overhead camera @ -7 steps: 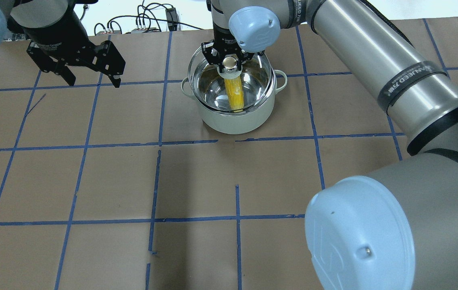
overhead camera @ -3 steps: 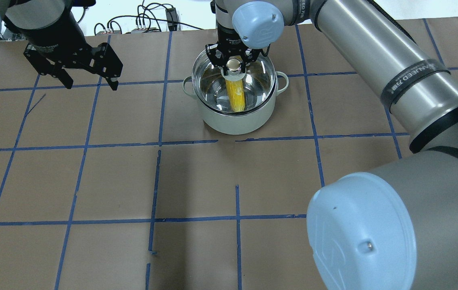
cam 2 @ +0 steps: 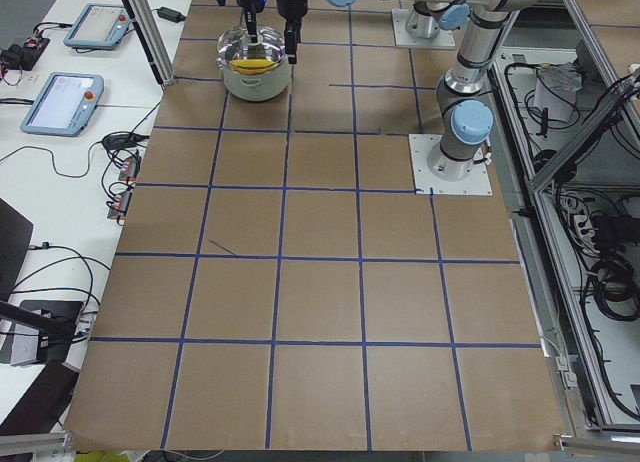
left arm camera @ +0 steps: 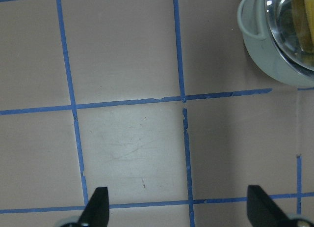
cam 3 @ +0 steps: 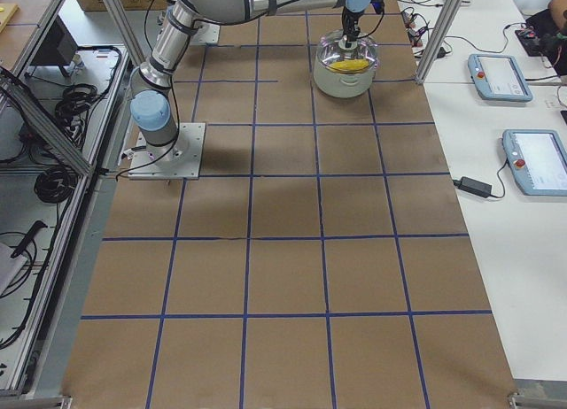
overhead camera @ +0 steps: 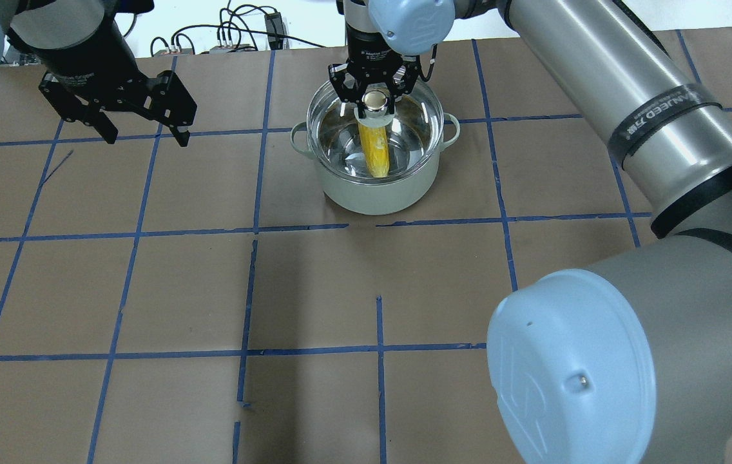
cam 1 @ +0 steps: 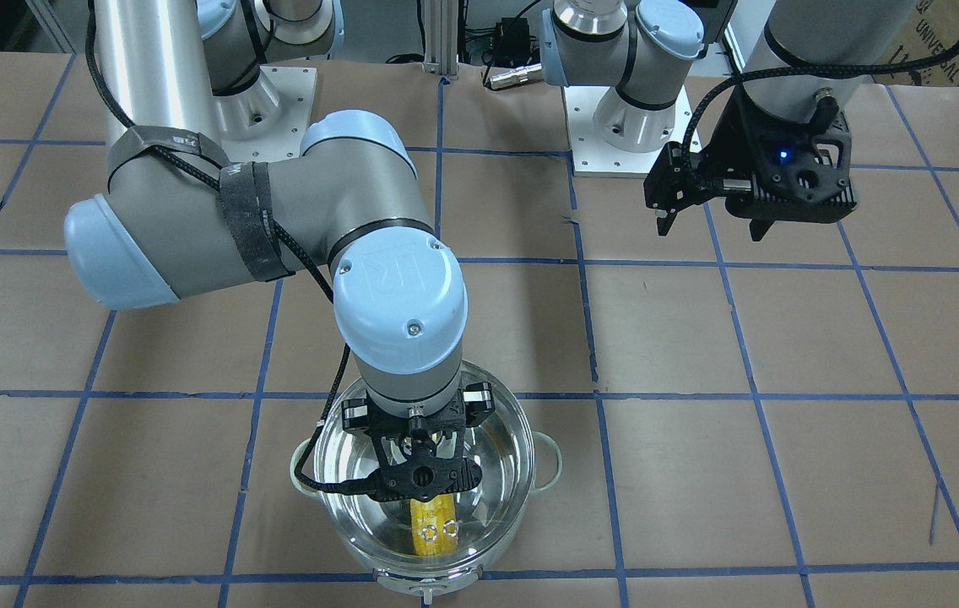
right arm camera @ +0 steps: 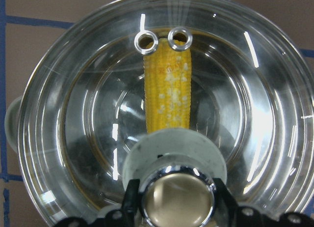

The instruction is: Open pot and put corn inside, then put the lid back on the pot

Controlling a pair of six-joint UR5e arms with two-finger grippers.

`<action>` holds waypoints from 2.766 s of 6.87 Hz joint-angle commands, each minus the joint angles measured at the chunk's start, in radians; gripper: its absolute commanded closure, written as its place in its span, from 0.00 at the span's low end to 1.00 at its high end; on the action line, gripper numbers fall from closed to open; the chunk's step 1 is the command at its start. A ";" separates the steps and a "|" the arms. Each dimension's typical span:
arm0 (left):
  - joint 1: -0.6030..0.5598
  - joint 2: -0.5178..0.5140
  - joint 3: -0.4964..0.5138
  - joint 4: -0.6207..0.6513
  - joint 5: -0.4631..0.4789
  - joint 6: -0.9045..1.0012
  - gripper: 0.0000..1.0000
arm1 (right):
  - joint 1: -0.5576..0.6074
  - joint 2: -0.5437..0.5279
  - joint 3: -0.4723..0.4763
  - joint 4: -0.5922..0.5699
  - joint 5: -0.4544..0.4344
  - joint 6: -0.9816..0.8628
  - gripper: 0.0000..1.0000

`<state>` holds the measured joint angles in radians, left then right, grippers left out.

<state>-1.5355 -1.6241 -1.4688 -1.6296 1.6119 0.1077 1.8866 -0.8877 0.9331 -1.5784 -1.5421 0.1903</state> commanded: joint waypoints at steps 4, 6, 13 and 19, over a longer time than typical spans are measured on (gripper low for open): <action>-0.003 0.003 -0.007 0.002 0.000 0.000 0.00 | 0.002 0.032 -0.022 0.047 -0.001 -0.023 0.94; -0.003 0.003 -0.011 0.004 0.000 0.000 0.00 | 0.000 0.035 -0.022 0.049 -0.001 -0.025 0.94; -0.003 0.007 -0.018 0.005 0.000 0.000 0.00 | 0.002 0.087 -0.125 0.098 -0.001 -0.025 0.94; -0.002 0.007 -0.018 0.007 0.000 0.000 0.00 | -0.015 0.072 -0.114 0.107 -0.003 -0.055 0.13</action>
<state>-1.5375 -1.6168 -1.4864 -1.6230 1.6122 0.1074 1.8835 -0.8018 0.8123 -1.4773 -1.5442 0.1389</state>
